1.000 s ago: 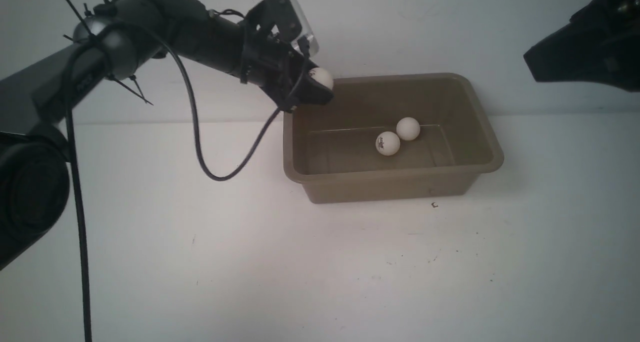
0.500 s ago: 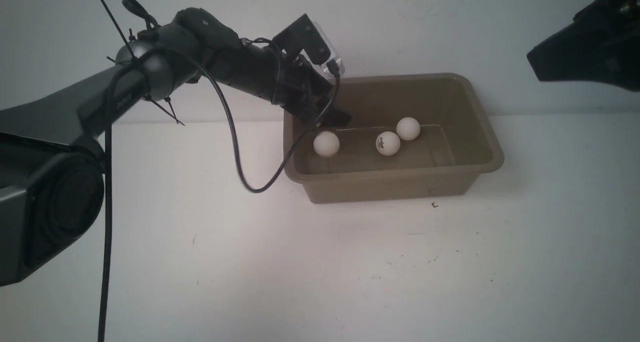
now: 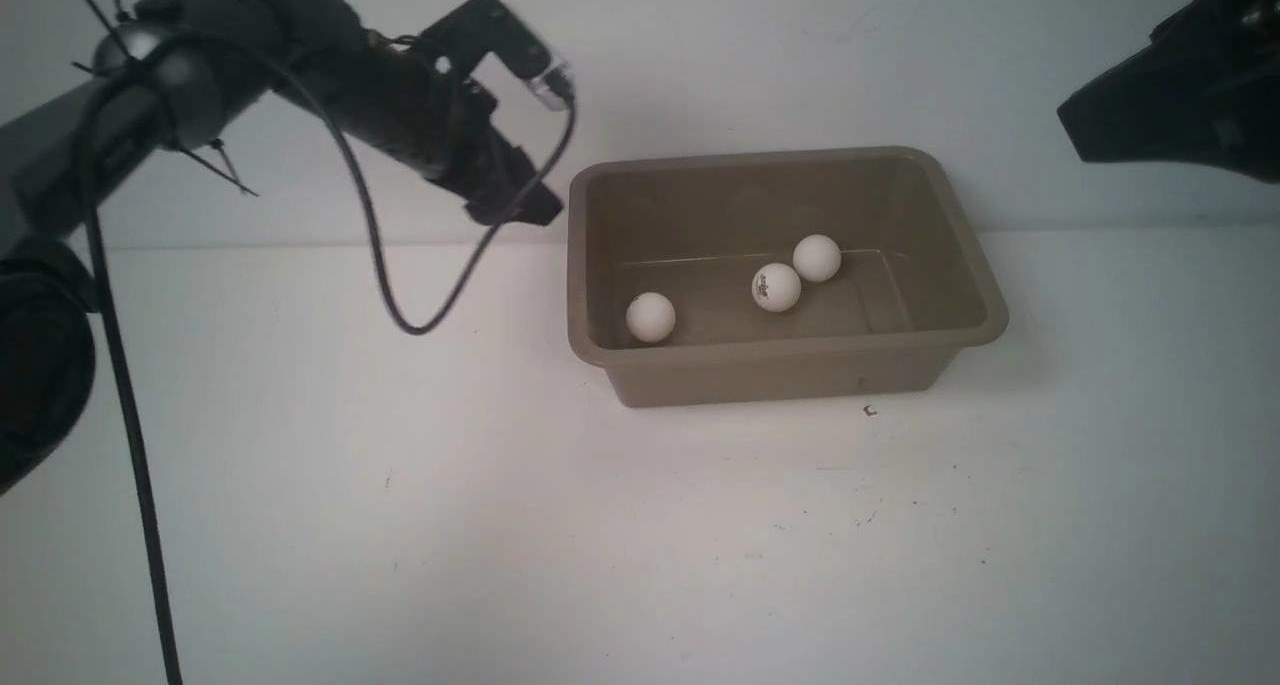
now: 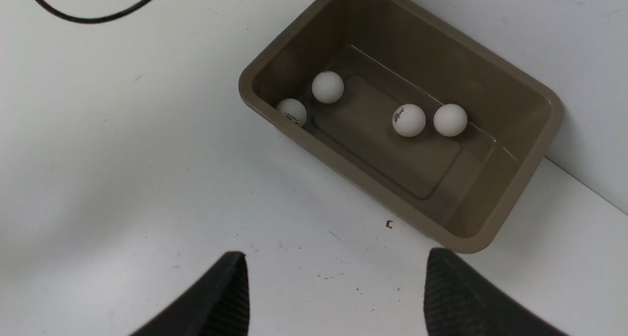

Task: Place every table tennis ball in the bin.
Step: Use the left arm to clamp the table tennis ball closest to it

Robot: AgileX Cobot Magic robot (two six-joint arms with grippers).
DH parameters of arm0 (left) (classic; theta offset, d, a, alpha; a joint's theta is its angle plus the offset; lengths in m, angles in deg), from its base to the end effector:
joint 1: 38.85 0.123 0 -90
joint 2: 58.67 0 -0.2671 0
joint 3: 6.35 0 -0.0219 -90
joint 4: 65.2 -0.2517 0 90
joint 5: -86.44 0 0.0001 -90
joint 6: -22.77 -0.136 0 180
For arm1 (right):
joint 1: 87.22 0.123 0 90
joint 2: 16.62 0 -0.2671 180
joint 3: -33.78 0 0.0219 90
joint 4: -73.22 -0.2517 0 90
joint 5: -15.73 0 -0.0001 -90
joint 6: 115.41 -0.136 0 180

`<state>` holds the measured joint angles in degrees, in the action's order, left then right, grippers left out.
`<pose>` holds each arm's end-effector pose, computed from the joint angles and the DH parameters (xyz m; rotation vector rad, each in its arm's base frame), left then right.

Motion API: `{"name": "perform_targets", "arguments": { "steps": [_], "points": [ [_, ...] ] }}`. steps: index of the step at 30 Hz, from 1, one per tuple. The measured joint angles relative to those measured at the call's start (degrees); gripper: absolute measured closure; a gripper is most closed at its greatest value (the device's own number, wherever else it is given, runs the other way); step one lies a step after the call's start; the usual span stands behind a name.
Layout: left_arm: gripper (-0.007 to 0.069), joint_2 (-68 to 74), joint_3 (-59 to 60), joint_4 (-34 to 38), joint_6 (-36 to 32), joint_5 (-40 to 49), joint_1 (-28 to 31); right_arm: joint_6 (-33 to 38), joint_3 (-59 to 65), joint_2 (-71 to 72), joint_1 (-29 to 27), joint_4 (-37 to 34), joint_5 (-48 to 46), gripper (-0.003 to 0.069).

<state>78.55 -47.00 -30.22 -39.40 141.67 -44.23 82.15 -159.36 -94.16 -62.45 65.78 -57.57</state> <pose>0.5068 -0.1121 0.1975 1.1100 2.1568 -0.3566 0.2207 0.1204 0.4126 -0.8803 2.2377 0.2253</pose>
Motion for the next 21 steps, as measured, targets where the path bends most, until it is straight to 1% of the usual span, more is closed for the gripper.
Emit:
{"name": "perform_targets", "arguments": {
  "steps": [3,6,13,21],
  "points": [
    [0.0157,0.0,0.0,-1.4,0.9,0.4,1.7,0.0,0.0,0.0,0.0,0.0,0.0,0.0219],
    [0.0157,0.4,0.0,-1.5,0.9,0.2,2.0,0.0,0.0,0.0,0.0,0.0,0.0,0.0219],
    [0.0157,3.8,0.0,-1.3,0.7,-0.4,0.5,0.0,0.0,0.0,0.0,0.1,0.0,0.0219],
    [0.0157,8.7,0.0,-0.6,0.8,-3.9,-0.2,0.0,0.0,0.0,0.0,0.1,0.0,0.0219]
  ]
}}
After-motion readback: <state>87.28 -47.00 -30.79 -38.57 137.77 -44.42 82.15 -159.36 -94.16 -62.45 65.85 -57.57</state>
